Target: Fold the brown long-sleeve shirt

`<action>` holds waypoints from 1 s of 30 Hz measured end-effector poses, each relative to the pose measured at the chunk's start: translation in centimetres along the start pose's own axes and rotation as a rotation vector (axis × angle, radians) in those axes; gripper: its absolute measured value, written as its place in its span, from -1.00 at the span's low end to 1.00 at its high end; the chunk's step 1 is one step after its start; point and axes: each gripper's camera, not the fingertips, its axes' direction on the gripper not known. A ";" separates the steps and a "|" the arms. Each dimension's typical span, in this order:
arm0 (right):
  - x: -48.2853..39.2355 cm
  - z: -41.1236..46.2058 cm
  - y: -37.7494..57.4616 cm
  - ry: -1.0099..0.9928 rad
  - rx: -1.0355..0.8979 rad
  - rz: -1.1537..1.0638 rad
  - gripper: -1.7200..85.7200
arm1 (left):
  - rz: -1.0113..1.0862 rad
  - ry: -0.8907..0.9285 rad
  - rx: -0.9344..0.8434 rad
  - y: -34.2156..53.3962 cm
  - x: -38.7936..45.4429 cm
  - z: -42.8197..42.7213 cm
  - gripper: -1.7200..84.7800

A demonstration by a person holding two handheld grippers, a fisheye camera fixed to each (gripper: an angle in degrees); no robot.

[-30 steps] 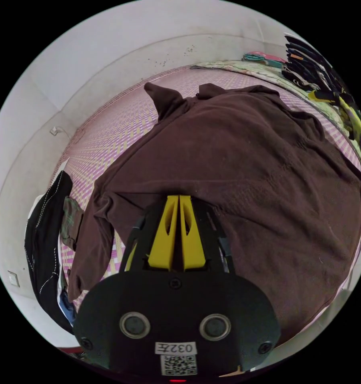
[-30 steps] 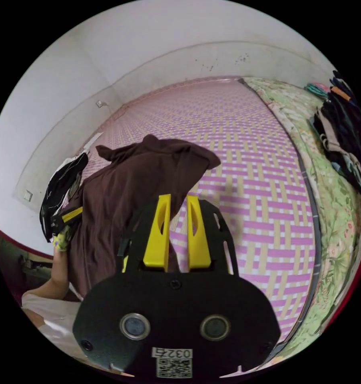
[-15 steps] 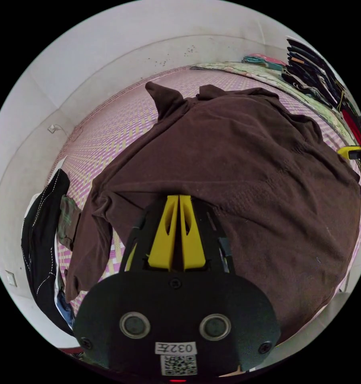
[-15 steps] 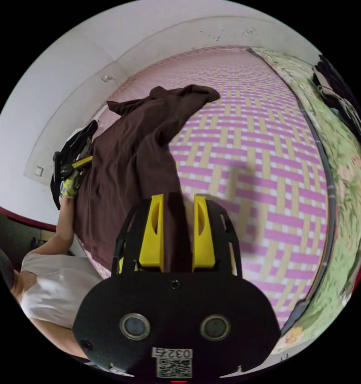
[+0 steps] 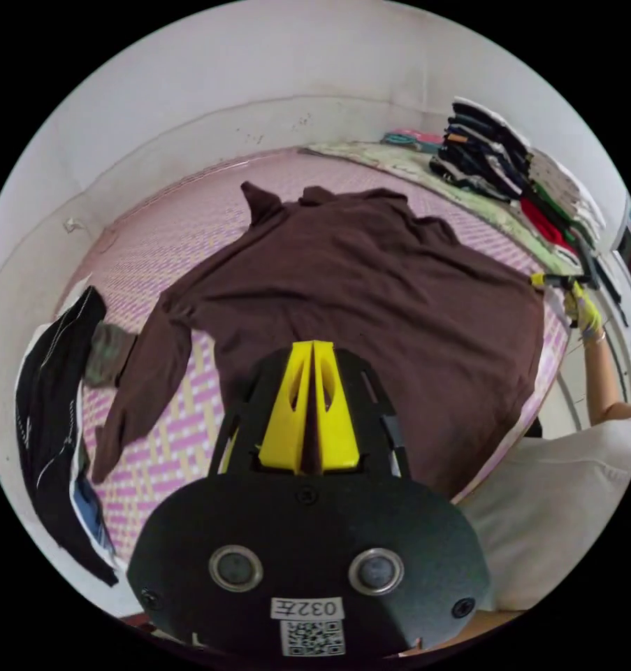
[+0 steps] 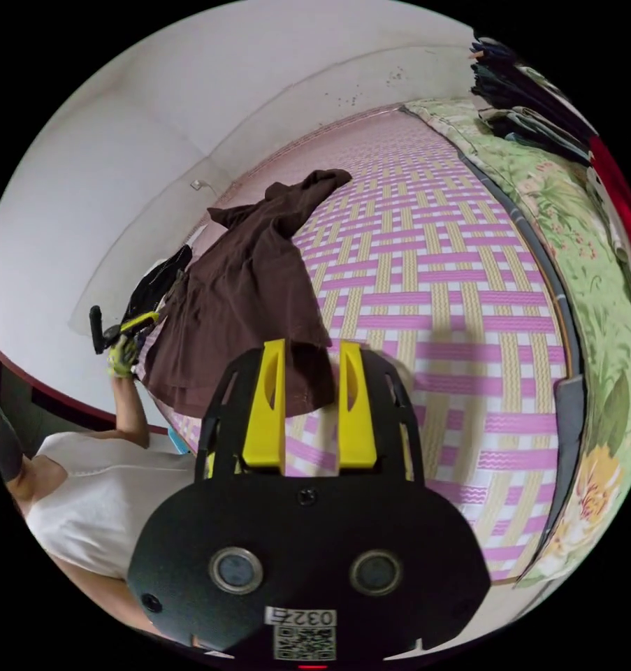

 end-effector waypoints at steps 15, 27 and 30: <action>-6.8 -1.4 9.8 0.148 -0.085 -0.100 -0.97 | -0.047 -0.082 -0.083 9.6 -2.6 0.1 -0.98; -13.6 -4.5 4.0 0.173 0.032 -0.282 -0.81 | 0.034 -0.090 0.020 2.9 -4.5 -5.7 -0.98; -18.6 -0.9 -3.0 0.094 0.059 -0.433 -0.82 | 0.125 -0.082 0.036 -5.5 -2.1 -1.5 -0.98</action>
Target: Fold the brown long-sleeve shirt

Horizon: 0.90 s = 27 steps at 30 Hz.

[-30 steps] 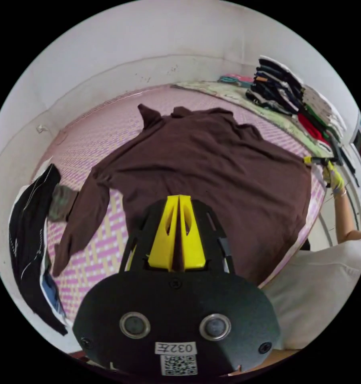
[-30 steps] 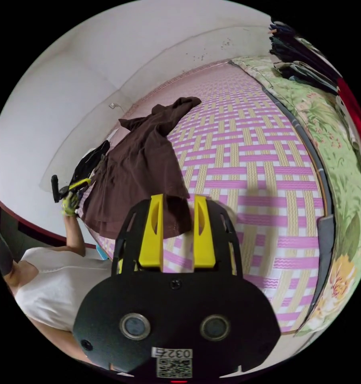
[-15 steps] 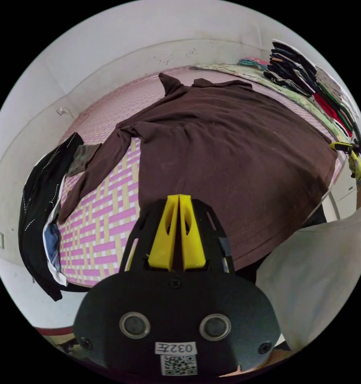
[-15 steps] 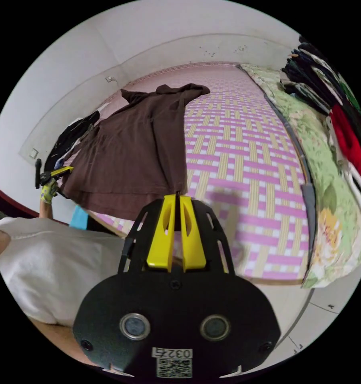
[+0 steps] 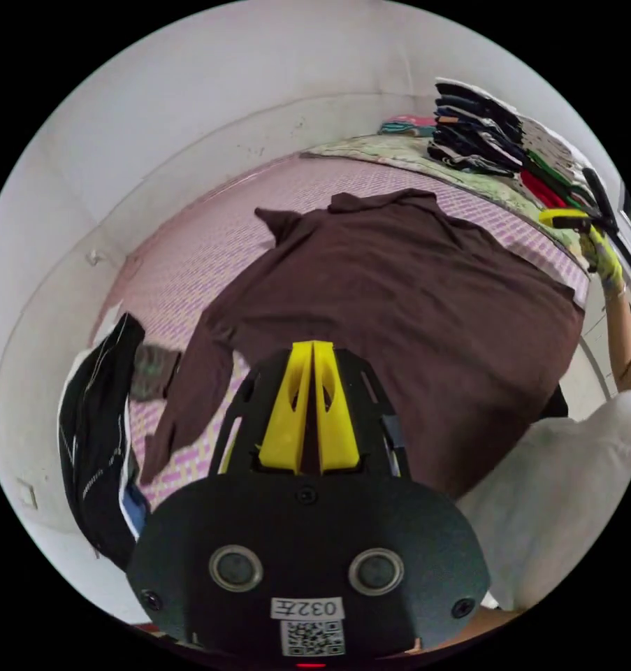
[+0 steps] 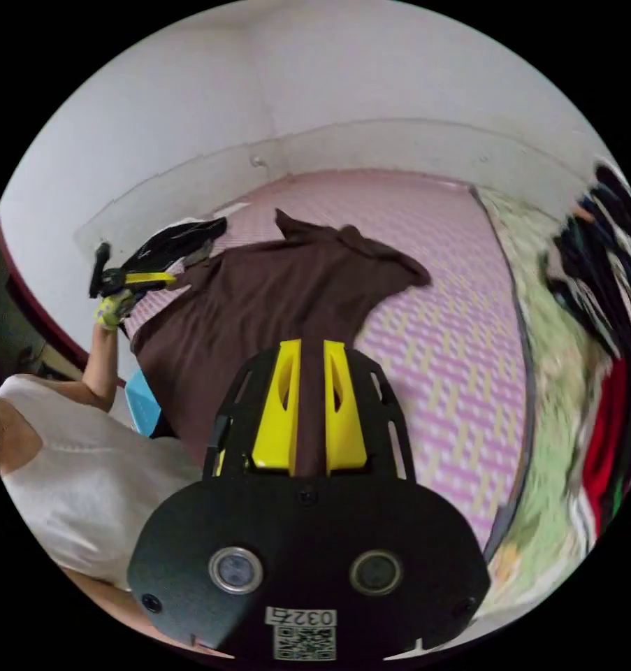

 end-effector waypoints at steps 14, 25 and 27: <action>3.9 25.1 -26.6 0.337 -0.252 -0.069 -0.73 | 0.078 -0.101 -0.104 -13.2 5.8 16.2 -0.98; 10.7 22.4 -33.0 0.173 -0.261 -0.036 -0.97 | 0.042 -0.045 -0.088 -13.2 4.9 15.8 -0.98; 13.4 16.2 -33.0 0.137 -0.140 -0.011 -0.97 | 0.035 -0.035 -0.085 -13.1 4.7 15.7 -0.98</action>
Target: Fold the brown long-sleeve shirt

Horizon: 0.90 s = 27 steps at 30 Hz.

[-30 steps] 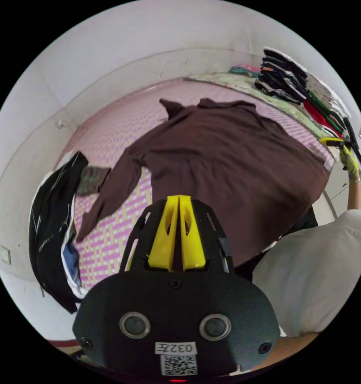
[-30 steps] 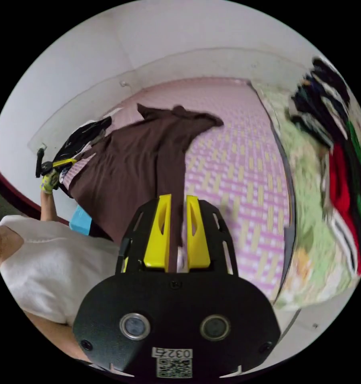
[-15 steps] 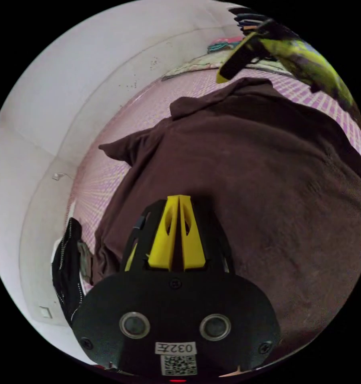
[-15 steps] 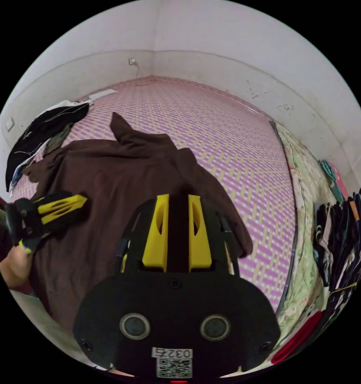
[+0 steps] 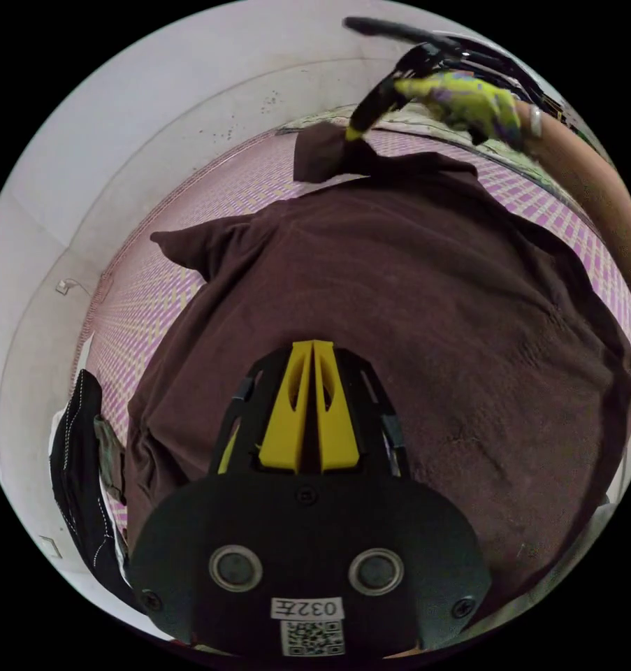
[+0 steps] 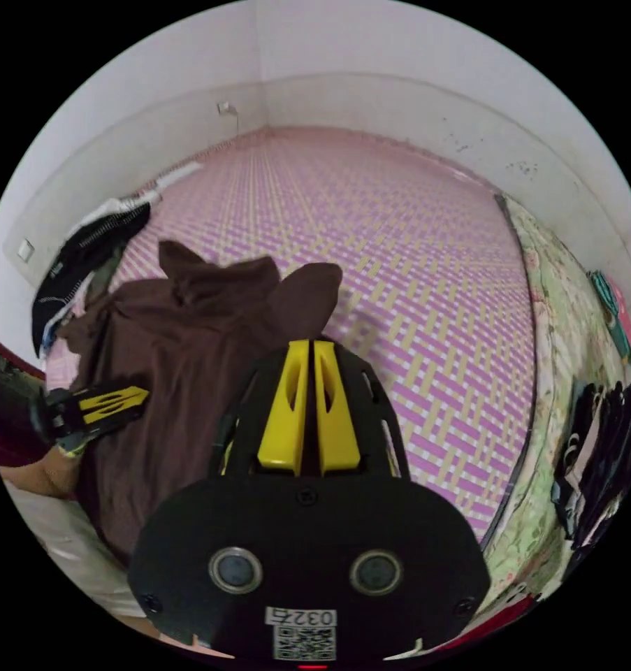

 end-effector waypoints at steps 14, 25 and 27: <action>19.7 -14.3 18.6 0.383 0.055 0.661 -0.80 | 0.003 -0.018 0.003 0.5 0.9 -0.9 -0.98; 31.1 -11.6 23.2 0.110 0.047 1.059 -0.71 | -0.006 0.000 0.003 1.1 0.9 -1.7 -0.98; 32.2 -12.0 23.5 0.101 0.112 1.079 -0.71 | -0.006 0.001 0.003 1.2 1.0 -1.8 -0.98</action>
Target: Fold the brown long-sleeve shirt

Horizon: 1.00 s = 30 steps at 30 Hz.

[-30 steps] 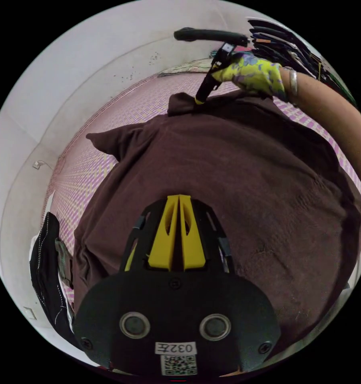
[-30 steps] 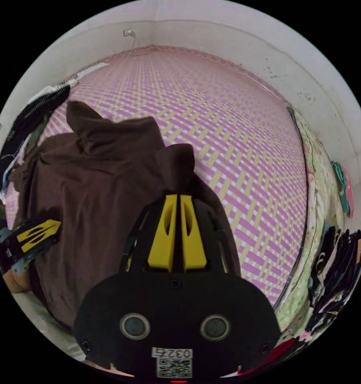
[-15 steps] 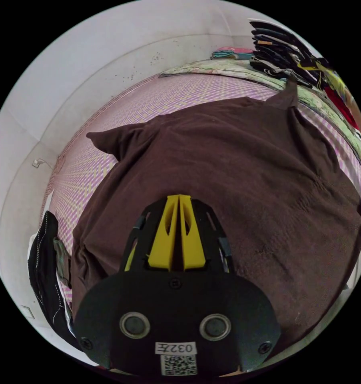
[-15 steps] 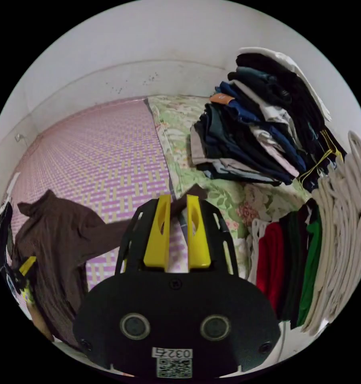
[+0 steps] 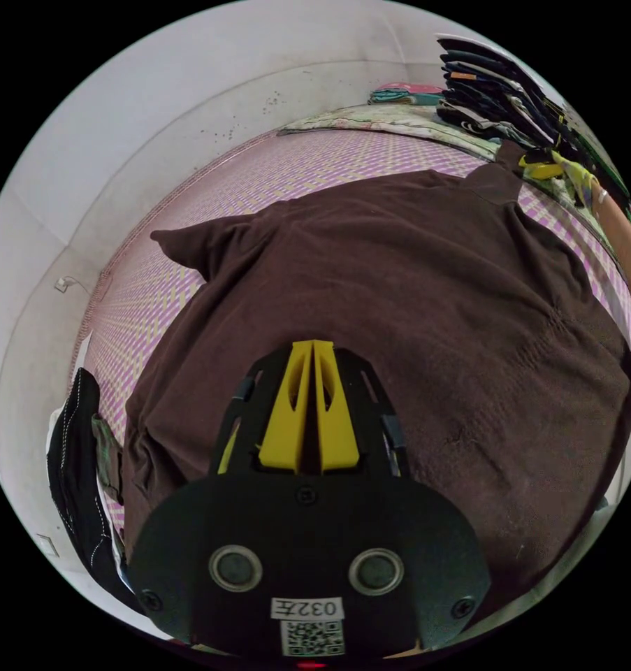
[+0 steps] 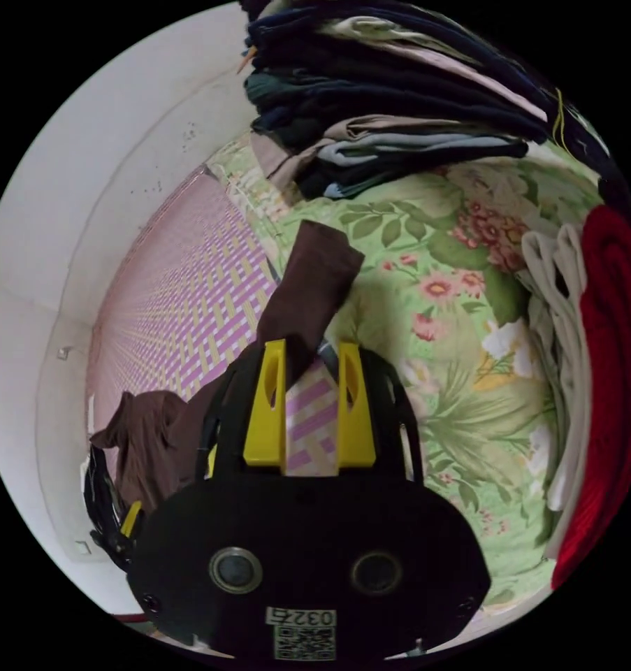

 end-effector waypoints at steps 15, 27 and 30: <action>-12.0 -16.6 -2.0 -0.176 0.475 -0.464 -0.98 | -0.003 0.006 0.000 1.3 0.3 -1.1 -0.98; 3.8 -7.3 -4.7 0.199 -0.017 -0.096 -0.95 | -0.001 0.005 -0.001 2.4 0.4 -2.1 -0.98; 3.1 -9.9 -4.0 0.290 0.076 -0.084 -0.82 | -0.005 0.014 -0.001 2.7 0.3 -2.3 -0.98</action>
